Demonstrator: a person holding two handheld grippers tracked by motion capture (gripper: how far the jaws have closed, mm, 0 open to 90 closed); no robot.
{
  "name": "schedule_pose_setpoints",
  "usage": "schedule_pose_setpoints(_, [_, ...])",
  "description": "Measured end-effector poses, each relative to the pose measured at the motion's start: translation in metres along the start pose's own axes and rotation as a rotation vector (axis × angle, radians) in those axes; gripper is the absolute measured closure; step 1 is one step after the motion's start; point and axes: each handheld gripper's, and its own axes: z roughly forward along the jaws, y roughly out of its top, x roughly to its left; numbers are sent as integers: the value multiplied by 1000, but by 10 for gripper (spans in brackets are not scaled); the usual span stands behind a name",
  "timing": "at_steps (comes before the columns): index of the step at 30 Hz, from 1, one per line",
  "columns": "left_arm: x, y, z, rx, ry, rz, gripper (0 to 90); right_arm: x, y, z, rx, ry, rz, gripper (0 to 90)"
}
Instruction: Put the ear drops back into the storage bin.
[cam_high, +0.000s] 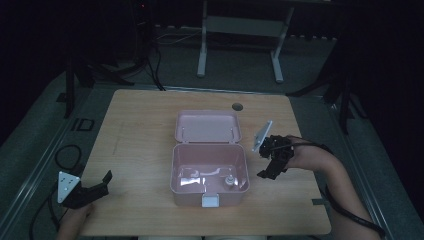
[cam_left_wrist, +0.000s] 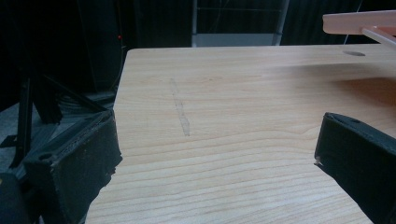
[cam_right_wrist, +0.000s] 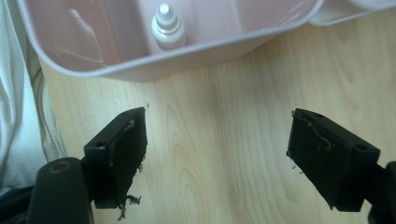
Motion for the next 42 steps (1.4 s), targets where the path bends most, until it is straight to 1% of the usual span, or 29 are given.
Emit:
schedule_pose_setpoints(1, [0, 0, 0, 0, 0, 1, 4, 0, -3, 5, -11, 10, 3, 195])
schedule_pose_setpoints(3, [0, 0, 0, -1, 0, 2, 4, -1, -9, 16, -23, 6, 6, 206])
schedule_pose_setpoints(6, [0, 0, 0, -1, 0, 1, 4, -1, -18, 32, -46, 15, 14, 207])
schedule_pose_setpoints(8, [0, 0, 0, -1, 0, 1, 4, -1, -24, 42, -54, 27, 38, 199])
schedule_pose_setpoints(10, [0, 0, 0, -2, 0, 1, 4, -1, -31, 50, -66, 18, 57, 192])
schedule_pose_setpoints(11, [0, 0, 0, -2, 0, 2, 4, -1, -34, 55, -68, 16, 76, 192])
schedule_pose_setpoints(16, [0, 0, 0, -5, 0, 1, 4, -2, -53, 77, -88, 31, 130, 190])
schedule_pose_setpoints(18, [0, 0, 0, -5, 0, 0, 4, -2, -61, 83, -112, 47, 161, 190])
schedule_pose_setpoints(20, [0, 0, 0, -5, 0, 0, 4, -1, -69, 87, -133, 42, 186, 190])
schedule_pose_setpoints(21, [0, 0, 0, -5, 0, 0, 3, -1, -69, 87, -133, 42, 186, 190])
schedule_pose_setpoints(22, [0, 0, 0, -4, 0, 1, 4, 0, -80, 90, -146, 22, 212, 184])
schedule_pose_setpoints(23, [0, 0, 0, -4, 0, 1, 4, 0, -80, 90, -146, 22, 212, 184])
schedule_pose_setpoints(24, [0, 0, 0, -4, 0, 1, 3, 1, -86, 92, -156, 10, 232, 182])
schedule_pose_setpoints(26, [0, 0, 0, -4, 0, 2, 4, 2, -89, 94, -163, 8, 240, 180])
schedule_pose_setpoints(27, [0, 0, 0, -5, 0, 2, 4, 3, -93, 95, -175, 7, 252, 179])
schedule_pose_setpoints(28, [0, 0, 0, -4, 1, 2, 4, 4, -97, 97, -192, 7, 268, 159])
schedule_pose_setpoints(30, [0, 0, 0, -4, 1, 2, 4, 6, -102, 98, -215, -12, 293, 144])
schedule_pose_setpoints(31, [0, 0, 0, -4, 1, 2, 4, 6, -102, 98, -215, -12, 293, 144])
schedule_pose_setpoints(32, [0, 0, 0, -4, 1, 3, 4, 6, -105, 99, -224, -20, 313, 130])
schedule_pose_setpoints(33, [-1, 0, 0, -4, 1, 3, 3, 7, -108, 100, -235, -38, 340, 130])
schedule_pose_setpoints(34, [-1, 0, 0, -5, 0, 2, 3, 7, -110, 100, -248, -54, 354, 130])
schedule_pose_setpoints(35, [0, 0, 0, -4, 0, 2, 4, 6, -115, 101, -276, -72, 387, 130])
schedule_pose_setpoints(37, [0, 0, 0, -4, 1, 2, 3, 7, -119, 101, -295, -107, 416, 131])
schedule_pose_setpoints(38, [-1, 0, 0, -5, 0, 2, 4, 7, -120, 101, -304, -114, 434, 131])
schedule_pose_setpoints(39, [-1, 0, 0, -4, 0, 2, 4, 7, -120, 101, -304, -114, 434, 131])
schedule_pose_setpoints(40, [0, 0, 0, -4, 0, 2, 4, 8, -123, 101, -317, -143, 454, 131])
schedule_pose_setpoints(41, [0, 0, 0, -4, 1, 2, 4, 8, -123, 101, -317, -143, 454, 131])
schedule_pose_setpoints(42, [0, 0, 0, -4, 1, 2, 4, 8, -125, 100, -330, -172, 479, 131])
